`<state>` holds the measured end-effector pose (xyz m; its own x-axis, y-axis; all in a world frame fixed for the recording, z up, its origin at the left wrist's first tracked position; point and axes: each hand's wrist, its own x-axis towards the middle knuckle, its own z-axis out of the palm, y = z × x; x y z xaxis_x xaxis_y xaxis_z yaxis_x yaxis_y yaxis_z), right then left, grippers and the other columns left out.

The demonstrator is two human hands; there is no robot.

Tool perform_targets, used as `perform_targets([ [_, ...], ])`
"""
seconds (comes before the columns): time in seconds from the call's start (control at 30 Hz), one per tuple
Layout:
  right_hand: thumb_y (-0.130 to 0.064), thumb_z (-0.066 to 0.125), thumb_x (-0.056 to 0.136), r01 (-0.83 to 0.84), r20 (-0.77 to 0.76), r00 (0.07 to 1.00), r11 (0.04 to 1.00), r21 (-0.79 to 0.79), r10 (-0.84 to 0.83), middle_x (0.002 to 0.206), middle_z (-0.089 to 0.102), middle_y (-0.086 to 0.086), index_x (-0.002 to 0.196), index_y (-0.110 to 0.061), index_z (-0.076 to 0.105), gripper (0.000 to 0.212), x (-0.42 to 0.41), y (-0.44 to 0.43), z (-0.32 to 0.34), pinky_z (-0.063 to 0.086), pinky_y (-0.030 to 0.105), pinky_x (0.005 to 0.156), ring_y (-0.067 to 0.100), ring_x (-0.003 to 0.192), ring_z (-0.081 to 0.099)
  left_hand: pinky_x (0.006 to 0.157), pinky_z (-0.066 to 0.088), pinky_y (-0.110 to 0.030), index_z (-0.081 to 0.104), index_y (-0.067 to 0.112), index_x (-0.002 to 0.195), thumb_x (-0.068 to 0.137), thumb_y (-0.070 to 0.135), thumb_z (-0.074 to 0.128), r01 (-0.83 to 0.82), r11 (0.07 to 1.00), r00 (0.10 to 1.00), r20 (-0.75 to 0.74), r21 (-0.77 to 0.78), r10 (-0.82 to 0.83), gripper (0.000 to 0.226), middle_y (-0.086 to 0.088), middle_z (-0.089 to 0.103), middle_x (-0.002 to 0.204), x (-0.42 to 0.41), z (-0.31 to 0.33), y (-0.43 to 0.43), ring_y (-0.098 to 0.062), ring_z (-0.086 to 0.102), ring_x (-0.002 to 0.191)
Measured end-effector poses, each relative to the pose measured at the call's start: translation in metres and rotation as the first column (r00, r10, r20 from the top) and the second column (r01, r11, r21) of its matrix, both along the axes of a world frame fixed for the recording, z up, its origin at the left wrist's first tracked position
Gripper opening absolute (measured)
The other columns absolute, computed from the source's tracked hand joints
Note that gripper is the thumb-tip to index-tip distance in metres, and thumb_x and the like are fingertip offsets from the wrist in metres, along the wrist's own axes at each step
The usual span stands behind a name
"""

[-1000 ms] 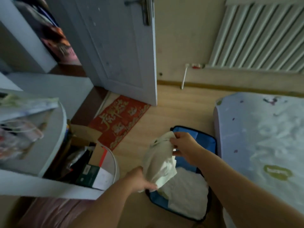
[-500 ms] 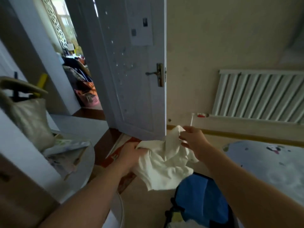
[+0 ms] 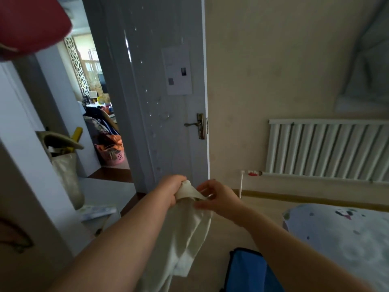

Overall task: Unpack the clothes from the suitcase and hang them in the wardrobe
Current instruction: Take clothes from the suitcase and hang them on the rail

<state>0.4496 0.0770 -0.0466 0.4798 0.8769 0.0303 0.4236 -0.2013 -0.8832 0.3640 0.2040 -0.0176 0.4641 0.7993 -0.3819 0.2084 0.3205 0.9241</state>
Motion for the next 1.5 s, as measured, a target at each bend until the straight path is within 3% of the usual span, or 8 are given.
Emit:
perform_targets([
  [0.27, -0.022, 0.051, 0.093, 0.132, -0.188, 0.977, 0.979, 0.157, -0.101, 0.065, 0.058, 0.002, 0.074, -0.018, 0.062, 0.022, -0.016, 0.021, 0.035, 0.045, 0.025, 0.056, 0.014, 0.057, 0.055, 0.063, 0.053, -0.032, 0.064, 0.008, 0.077, 0.091, 0.028, 0.062, 0.029, 0.999, 0.981, 0.191, -0.019, -0.025, 0.024, -0.008, 0.066, 0.067, -0.039, 0.021, -0.005, -0.02, 0.06, 0.067],
  [0.47, -0.025, 0.05, 0.093, 0.049, -0.276, 0.961, 0.986, 0.161, -0.003, 0.097, 0.068, 0.02, 0.09, -0.012, 0.066, 0.021, -0.03, 0.033, 0.065, 0.054, 0.049, 0.086, 0.035, 0.093, 0.065, 0.08, 0.053, -0.036, 0.074, 0.014, 0.098, 0.069, 0.067, 0.068, 0.17, 0.985, 0.968, 0.19, -0.023, -0.163, 0.061, -0.005, 0.072, 0.091, -0.075, 0.024, -0.022, -0.024, 0.064, 0.091],
  [0.67, -0.032, 0.059, 0.09, -0.043, -0.163, 0.985, 0.989, 0.141, 0.066, 0.088, 0.064, 0.017, 0.097, 0.002, 0.067, 0.036, -0.035, 0.015, 0.087, 0.053, 0.036, 0.075, 0.024, 0.079, 0.062, 0.094, 0.049, -0.044, 0.066, 0.008, 0.087, 0.086, 0.013, 0.064, -0.029, 0.994, 0.998, 0.063, 0.102, 0.022, 0.005, -0.014, 0.069, 0.093, -0.093, 0.022, -0.05, -0.027, 0.065, 0.091],
  [0.8, -0.034, 0.06, 0.089, -0.081, -0.176, 0.98, 0.992, 0.097, 0.098, 0.101, 0.066, 0.019, 0.095, -0.006, 0.068, 0.03, -0.034, -0.003, 0.094, 0.054, 0.045, 0.089, 0.032, 0.094, 0.065, 0.089, 0.048, -0.045, 0.06, 0.014, 0.1, 0.094, 0.026, 0.056, -0.121, 0.991, 0.986, 0.122, 0.066, 0.112, 0.014, -0.005, 0.068, 0.101, -0.112, 0.034, -0.07, -0.019, 0.063, 0.092],
  [0.97, -0.031, 0.064, 0.087, -0.262, -0.233, 0.934, 0.962, 0.073, 0.272, 0.093, 0.068, 0.014, 0.083, -0.014, 0.067, 0.018, -0.051, -0.023, 0.108, 0.057, 0.039, 0.08, 0.026, 0.085, 0.067, 0.087, 0.051, -0.04, 0.062, 0.02, 0.108, 0.08, 0.041, 0.072, 0.137, 0.969, 0.963, -0.255, 0.204, -0.083, 0.035, 0.006, 0.066, 0.103, -0.124, 0.025, -0.101, -0.016, 0.06, 0.101],
  [1.1, -0.027, 0.064, 0.087, -0.402, -0.226, 0.882, 0.91, 0.102, 0.414, 0.088, 0.068, 0.012, 0.079, -0.014, 0.069, 0.016, -0.064, -0.035, 0.114, 0.056, 0.033, 0.075, 0.02, 0.076, 0.065, 0.076, 0.056, -0.035, 0.067, 0.019, 0.085, 0.088, 0.02, 0.057, -0.006, 0.888, 0.89, -0.402, 0.46, 0.214, 0.01, -0.007, 0.068, 0.091, -0.129, 0.005, -0.105, -0.027, 0.066, 0.085],
  [1.3, -0.029, 0.053, 0.089, -0.372, 0.451, 0.782, 0.903, -0.216, 0.43, 0.079, 0.056, -0.003, 0.068, -0.025, 0.053, 0.021, -0.056, -0.033, 0.1, 0.042, 0.025, 0.066, 0.017, 0.08, 0.057, 0.068, 0.046, -0.025, 0.068, 0.014, 0.088, 0.091, 0.011, 0.057, -0.461, 0.711, 0.806, -0.085, 0.532, 0.586, 0.012, -0.01, 0.065, 0.092, -0.179, 0.005, -0.112, -0.022, 0.058, 0.083],
  [1.5, -0.026, 0.046, 0.094, -0.296, 0.592, 0.698, 0.915, -0.274, 0.403, 0.11, 0.063, 0.003, 0.109, -0.025, 0.067, 0.026, -0.089, -0.024, 0.089, 0.051, 0.032, 0.08, 0.025, 0.102, 0.06, 0.065, 0.044, -0.02, 0.069, 0.0, 0.104, 0.09, 0.003, 0.058, -0.526, 0.614, 0.753, -0.014, 0.588, 0.658, 0.018, -0.01, 0.065, 0.095, -0.212, 0.025, -0.117, -0.02, 0.058, 0.088],
])
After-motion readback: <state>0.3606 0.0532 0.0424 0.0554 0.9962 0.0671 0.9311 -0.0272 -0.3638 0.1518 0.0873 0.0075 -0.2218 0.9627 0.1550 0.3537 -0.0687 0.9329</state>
